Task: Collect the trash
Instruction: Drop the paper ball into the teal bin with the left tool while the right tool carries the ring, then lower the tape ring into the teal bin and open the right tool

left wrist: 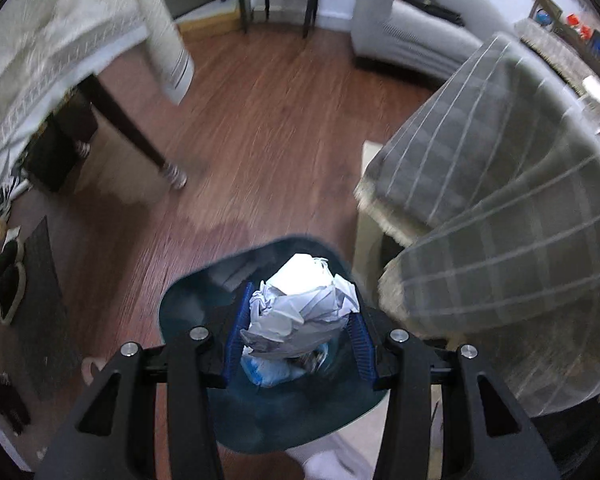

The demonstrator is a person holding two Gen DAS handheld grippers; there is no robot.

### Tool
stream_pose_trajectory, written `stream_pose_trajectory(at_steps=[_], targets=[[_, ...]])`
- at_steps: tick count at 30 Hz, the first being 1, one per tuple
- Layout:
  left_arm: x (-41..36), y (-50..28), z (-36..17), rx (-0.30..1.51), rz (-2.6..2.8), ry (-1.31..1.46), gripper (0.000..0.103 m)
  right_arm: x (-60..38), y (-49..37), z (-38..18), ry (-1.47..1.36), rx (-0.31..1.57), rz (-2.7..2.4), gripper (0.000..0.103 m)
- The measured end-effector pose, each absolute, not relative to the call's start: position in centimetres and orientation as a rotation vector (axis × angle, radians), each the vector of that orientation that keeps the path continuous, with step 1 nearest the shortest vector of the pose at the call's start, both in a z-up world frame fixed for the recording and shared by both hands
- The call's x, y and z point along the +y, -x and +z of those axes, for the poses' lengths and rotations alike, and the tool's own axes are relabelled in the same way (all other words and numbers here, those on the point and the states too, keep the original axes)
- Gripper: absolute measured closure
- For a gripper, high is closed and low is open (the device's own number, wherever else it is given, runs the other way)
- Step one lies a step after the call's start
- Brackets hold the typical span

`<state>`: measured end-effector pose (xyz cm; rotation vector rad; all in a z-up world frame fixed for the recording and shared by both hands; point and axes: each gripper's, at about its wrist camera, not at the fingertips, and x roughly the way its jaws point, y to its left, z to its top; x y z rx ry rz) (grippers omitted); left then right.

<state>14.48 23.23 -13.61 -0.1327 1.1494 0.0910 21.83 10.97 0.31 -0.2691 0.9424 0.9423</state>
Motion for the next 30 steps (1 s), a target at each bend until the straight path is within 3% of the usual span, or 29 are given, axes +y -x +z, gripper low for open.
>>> stream_pose_trajectory(at_steps=[12,22,30], targets=[[27.8,-11.5,-20.7,1.332,0.12,0.166,0.055,18.0,-19.9,-3.8,0.353,1.054,0.986,0.08],[29.6,-9.9,-23.2,1.403,0.089,0.179,0.053,21.9,-19.4,-7.6,0.4,1.155,0.999,0.08],[31.1,-9.0,-22.8,1.378,0.098,0.205,0.04,23.7,-19.2,-11.5,0.458,1.246,0.971,0.08]])
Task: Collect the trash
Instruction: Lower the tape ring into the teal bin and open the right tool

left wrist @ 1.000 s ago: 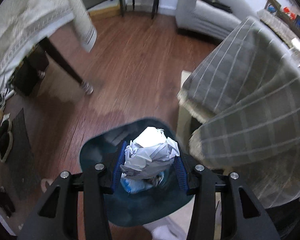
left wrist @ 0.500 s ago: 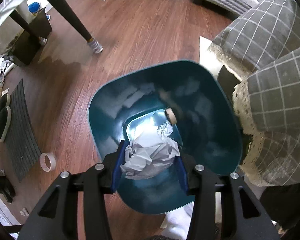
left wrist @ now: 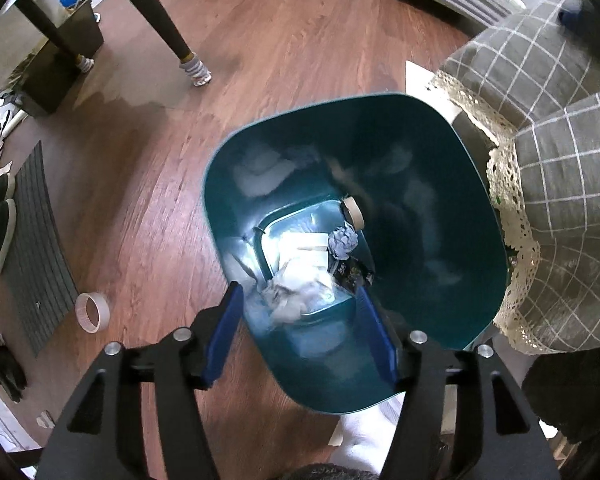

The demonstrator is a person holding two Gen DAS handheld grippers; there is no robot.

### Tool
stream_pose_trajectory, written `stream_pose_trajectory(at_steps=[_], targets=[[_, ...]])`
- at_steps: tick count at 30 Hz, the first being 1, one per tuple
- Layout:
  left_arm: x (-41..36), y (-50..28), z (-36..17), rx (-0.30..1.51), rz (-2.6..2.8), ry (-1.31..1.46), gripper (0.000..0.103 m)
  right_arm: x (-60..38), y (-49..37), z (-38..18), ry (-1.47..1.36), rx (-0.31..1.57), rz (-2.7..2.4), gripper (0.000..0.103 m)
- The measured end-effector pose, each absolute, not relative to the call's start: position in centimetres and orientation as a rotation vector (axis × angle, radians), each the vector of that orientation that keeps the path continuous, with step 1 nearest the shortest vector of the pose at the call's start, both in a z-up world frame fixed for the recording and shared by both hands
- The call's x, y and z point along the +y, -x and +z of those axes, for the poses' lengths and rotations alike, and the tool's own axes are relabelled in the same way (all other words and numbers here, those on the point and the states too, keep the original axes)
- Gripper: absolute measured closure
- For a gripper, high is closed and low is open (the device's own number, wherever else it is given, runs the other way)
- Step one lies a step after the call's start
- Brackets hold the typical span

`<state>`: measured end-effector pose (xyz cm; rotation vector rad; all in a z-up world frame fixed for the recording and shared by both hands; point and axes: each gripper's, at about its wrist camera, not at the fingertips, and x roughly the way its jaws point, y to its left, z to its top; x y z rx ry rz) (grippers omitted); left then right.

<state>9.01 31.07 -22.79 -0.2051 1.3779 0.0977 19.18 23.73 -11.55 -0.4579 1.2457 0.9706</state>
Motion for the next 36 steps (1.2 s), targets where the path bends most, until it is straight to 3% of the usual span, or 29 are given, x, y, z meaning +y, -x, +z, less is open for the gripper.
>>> stream_pose_trajectory(at_steps=[10,24,31,36], targets=[[32.5,-8.3,-20.0,1.288,0.119,0.216,0.04,24.7,-19.2,-15.0,0.461,1.318,0.946,0.08],[31.6,-8.6,-11.8,1.039,0.175,0.192,0.059,23.3,-19.4,-21.2,0.515,1.436,0.868,0.08],[28.9,-8.9,-4.8,0.839,0.172,0.154,0.062,23.3,-17.4,-24.4,0.592,1.503,0.867,0.08],[27.0,-9.3,-2.6,0.794,0.128,0.13,0.068,23.3,-16.4,-25.4,0.625,1.518,0.875,0.08]])
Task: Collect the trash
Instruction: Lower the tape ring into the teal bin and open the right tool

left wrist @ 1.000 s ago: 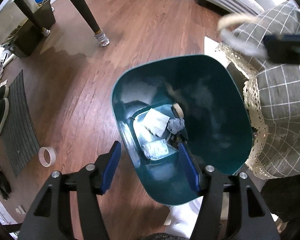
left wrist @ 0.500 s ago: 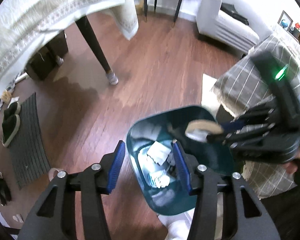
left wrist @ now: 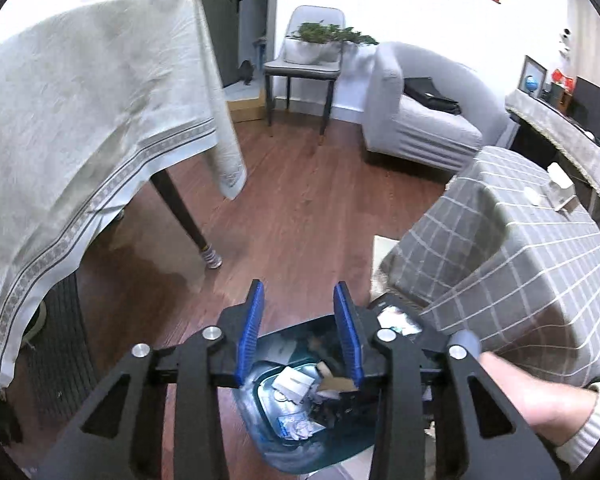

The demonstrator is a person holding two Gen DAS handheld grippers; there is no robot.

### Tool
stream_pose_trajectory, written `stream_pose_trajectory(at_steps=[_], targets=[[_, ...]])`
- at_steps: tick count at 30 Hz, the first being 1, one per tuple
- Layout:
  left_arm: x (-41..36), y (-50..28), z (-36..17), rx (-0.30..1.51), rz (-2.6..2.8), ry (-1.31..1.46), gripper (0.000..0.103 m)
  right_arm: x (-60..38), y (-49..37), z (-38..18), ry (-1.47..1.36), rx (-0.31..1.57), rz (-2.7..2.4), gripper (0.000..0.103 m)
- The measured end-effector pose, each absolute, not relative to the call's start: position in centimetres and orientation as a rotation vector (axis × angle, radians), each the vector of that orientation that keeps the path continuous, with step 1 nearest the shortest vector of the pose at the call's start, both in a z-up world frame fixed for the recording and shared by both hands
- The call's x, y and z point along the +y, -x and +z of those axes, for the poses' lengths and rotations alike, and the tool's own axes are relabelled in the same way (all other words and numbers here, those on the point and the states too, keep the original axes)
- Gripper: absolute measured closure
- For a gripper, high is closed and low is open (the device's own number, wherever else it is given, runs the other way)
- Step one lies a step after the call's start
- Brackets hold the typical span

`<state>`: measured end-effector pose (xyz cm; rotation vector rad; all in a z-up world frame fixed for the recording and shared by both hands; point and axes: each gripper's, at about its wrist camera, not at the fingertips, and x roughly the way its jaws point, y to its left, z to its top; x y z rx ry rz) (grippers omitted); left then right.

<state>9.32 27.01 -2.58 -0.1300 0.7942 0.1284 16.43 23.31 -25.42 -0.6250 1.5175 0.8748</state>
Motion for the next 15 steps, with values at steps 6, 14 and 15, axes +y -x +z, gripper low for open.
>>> stream_pose_trajectory(at_steps=[6,14,15], targets=[[25.5,-9.4,-0.3,0.751,0.128,0.15,0.069,23.5,-16.0,-26.7,0.674,1.527,0.876,0.079],[23.5,-8.6,3.4,0.68,0.128,0.139,0.069,23.9,-14.4,-25.8,0.686,1.464,0.932,0.05],[23.2,-8.5,4.0,0.663,0.129,0.13,0.069,23.8,-14.3,-25.4,0.678,1.454,0.934,0.05]])
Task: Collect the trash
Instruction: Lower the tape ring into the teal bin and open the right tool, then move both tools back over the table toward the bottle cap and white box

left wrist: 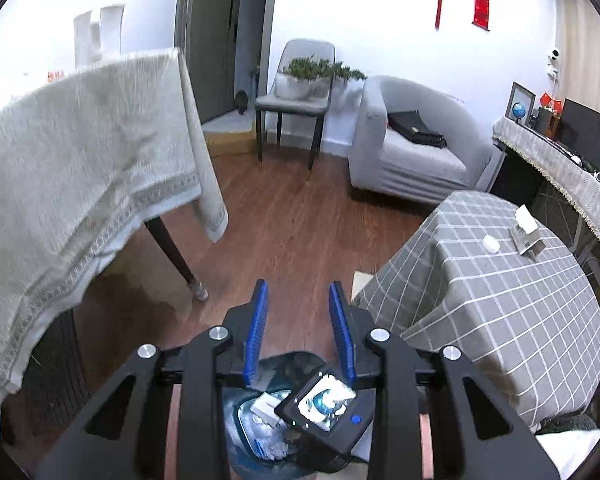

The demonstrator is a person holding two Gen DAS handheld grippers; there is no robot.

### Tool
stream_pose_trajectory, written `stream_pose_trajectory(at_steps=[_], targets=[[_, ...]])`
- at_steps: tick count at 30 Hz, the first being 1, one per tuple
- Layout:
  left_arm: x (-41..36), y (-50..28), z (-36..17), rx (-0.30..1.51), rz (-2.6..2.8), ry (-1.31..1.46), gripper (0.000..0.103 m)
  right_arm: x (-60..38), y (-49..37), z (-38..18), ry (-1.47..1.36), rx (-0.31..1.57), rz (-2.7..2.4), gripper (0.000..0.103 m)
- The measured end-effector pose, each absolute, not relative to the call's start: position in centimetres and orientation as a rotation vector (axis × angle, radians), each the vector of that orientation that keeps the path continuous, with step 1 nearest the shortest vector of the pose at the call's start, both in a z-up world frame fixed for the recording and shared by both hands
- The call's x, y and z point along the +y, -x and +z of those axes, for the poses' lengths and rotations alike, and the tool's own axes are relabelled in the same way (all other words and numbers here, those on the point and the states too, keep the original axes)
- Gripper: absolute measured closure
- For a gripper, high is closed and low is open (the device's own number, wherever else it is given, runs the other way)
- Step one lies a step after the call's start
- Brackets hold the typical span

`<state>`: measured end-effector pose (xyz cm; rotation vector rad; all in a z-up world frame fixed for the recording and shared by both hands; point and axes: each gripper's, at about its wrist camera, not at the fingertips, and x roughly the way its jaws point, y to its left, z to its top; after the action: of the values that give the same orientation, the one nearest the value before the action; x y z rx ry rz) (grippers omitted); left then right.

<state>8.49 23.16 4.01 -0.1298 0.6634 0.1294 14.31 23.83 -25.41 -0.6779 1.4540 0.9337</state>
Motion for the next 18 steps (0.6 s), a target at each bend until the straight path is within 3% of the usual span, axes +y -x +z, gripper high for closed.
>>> stream_pose_trajectory(at_steps=[18], targets=[[17.5,-8.3,9.2,0.517,0.075,0.103,0.069,17.0,-18.5,-8.3,0.381,1.06,0.906,0.05]])
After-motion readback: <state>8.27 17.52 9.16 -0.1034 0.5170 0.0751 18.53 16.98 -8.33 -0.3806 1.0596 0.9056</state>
